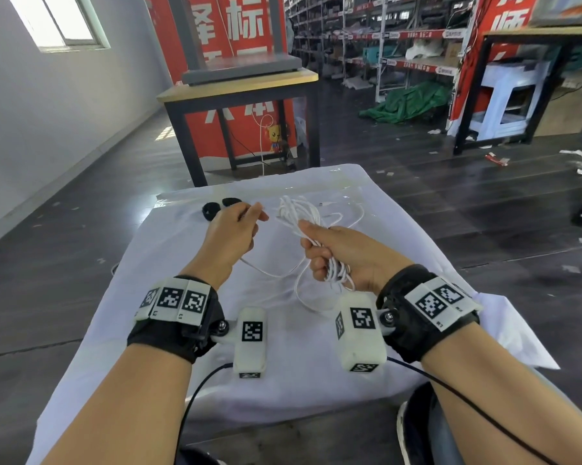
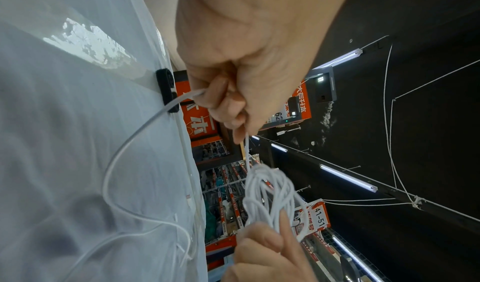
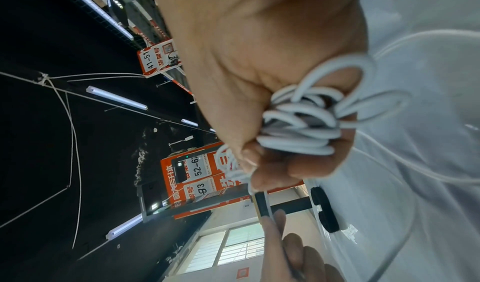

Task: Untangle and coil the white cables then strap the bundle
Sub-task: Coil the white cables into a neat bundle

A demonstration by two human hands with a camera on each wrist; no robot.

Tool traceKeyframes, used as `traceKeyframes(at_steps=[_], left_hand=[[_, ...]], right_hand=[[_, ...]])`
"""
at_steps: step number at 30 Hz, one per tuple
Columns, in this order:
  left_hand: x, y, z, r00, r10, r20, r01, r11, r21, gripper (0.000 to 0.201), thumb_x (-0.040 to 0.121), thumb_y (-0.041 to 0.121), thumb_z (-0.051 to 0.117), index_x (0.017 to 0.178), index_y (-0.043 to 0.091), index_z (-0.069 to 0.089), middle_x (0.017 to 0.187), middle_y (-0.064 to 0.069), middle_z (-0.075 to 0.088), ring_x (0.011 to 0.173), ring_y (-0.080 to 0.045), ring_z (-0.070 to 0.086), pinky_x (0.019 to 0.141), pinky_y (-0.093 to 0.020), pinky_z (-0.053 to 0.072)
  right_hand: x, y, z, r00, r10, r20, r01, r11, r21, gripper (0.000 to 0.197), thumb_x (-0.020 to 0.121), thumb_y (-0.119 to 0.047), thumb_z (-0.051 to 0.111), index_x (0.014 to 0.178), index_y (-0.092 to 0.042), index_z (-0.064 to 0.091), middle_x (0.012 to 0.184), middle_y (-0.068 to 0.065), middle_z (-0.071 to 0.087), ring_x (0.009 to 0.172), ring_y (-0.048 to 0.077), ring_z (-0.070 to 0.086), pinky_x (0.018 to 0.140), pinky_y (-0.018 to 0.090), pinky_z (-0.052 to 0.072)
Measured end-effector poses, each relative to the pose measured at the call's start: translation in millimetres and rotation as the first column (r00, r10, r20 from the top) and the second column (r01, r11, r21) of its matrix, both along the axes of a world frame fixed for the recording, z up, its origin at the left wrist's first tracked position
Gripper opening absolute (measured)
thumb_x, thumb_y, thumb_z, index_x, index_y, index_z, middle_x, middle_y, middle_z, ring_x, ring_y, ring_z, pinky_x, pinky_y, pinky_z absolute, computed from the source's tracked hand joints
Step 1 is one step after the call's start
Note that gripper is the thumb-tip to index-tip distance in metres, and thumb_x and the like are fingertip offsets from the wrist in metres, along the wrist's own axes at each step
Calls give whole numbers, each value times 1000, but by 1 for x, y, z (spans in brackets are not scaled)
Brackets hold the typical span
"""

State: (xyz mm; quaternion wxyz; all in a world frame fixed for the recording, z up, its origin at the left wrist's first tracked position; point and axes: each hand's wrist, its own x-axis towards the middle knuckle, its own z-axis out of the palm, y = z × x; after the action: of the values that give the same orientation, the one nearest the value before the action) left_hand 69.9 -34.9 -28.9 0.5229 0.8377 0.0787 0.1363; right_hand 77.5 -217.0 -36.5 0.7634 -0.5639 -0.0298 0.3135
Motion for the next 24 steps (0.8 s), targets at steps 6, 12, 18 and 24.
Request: traceKeyframes(at_steps=[6,12,18,24], left_hand=[[-6,4,5,980,-178,-87,183,982,51,30,99,34,49,92,12,69,55,6,38,48,-9,30,43,-15,28],[-13,-4,8,922,-354,-154,371,924,95,22,97,28,54,98,18,73,59,4,48,48,-9,33,46,-16,31],[-19,-15,11,863,-469,-185,487,871,64,21,97,26,55,100,19,74,61,0,52,49,-10,37,48,-17,33],[-22,-23,12,806,-539,-245,559,829,15,19,93,26,61,104,22,75,62,1,55,49,-11,38,48,-17,35]], right_hand=[[13,-5,-1,880,-389,-271,463,829,313,29,97,-30,53,80,-7,48,58,8,62,56,19,66,59,30,58],[25,-19,-5,761,-523,-385,648,654,391,30,101,-34,41,85,-10,41,88,15,61,86,26,59,85,47,52],[23,-16,-4,737,-542,-403,672,648,357,25,101,-26,45,83,-9,44,91,12,45,80,18,51,95,53,46],[23,-19,-1,744,-508,-434,658,671,342,29,101,-28,46,79,-11,42,82,11,47,63,21,57,65,33,57]])
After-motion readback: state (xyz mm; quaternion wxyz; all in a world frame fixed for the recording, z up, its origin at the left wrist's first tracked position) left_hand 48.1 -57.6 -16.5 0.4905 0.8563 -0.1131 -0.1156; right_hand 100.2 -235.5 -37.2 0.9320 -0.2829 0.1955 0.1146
